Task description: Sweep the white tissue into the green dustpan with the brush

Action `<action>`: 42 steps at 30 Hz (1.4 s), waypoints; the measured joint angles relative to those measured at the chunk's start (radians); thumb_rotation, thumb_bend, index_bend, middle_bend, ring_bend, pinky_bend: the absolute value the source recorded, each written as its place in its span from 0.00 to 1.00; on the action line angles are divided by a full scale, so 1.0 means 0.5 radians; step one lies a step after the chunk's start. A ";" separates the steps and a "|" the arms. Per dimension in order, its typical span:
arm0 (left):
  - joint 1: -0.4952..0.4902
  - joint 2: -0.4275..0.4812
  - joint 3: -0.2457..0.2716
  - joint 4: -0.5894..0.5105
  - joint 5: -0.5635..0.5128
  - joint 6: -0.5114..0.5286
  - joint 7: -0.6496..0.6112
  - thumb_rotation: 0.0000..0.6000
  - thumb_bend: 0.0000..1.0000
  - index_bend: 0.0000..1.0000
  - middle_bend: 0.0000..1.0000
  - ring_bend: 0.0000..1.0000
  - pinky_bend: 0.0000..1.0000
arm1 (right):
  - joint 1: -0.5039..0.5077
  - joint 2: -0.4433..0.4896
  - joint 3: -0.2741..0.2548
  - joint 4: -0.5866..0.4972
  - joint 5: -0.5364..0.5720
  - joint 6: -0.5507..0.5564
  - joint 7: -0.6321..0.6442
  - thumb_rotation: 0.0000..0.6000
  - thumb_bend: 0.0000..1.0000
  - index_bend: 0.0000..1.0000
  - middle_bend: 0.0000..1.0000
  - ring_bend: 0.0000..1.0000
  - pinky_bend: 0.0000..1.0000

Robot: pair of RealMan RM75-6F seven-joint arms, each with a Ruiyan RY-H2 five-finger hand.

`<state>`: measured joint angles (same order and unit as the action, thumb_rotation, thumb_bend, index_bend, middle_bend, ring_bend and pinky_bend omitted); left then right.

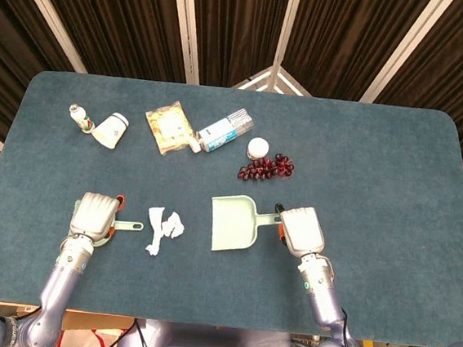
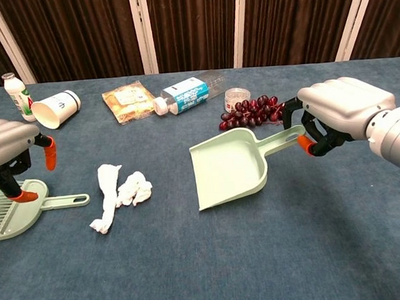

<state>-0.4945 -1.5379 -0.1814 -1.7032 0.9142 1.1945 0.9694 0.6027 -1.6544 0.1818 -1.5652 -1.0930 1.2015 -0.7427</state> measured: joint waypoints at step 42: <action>-0.112 -0.276 0.118 0.322 -0.227 0.091 -0.074 1.00 0.43 0.53 0.97 0.90 0.92 | -0.007 -0.004 -0.049 0.043 -0.009 0.014 0.036 1.00 0.54 0.66 0.75 0.74 0.81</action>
<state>-0.5506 -1.6759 -0.1226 -1.5421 0.8005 1.2399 0.9325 0.5994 -1.6562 0.1573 -1.5438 -1.0976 1.2086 -0.7246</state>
